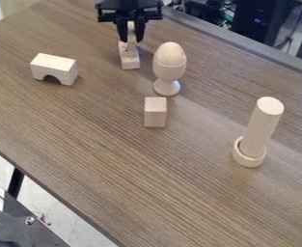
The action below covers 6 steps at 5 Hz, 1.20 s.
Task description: Take the rectangular block off of the arch and put it on the other block
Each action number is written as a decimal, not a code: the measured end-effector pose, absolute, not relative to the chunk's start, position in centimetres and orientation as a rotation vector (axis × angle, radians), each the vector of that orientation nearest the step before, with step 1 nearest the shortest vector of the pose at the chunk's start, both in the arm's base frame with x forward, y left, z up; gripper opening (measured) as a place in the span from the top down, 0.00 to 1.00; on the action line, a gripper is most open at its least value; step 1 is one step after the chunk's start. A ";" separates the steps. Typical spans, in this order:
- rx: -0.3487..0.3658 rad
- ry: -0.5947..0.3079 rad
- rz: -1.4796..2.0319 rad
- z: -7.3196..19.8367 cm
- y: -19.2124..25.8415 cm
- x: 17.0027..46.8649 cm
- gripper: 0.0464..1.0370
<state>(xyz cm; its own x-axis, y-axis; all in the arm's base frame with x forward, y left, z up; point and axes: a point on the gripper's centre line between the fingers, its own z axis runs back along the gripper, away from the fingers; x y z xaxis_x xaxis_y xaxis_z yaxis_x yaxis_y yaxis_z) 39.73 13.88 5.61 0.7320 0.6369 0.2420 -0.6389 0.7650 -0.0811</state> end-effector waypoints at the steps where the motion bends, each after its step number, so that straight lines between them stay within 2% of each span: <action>1: 0.002 -0.259 0.708 5.4 13.8 39.6 0.79; 3: -0.001 -0.251 0.722 5.3 13.6 39.0 0.79; 4: 0.001 -0.251 0.724 5.2 13.6 38.9 0.76; 6: 0.012 -0.211 0.667 5.2 12.6 38.7 0.15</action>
<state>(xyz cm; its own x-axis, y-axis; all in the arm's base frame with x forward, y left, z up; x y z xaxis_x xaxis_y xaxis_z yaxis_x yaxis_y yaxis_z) 38.68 12.60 5.18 0.7649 0.6128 0.1984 -0.6152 0.7863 -0.0569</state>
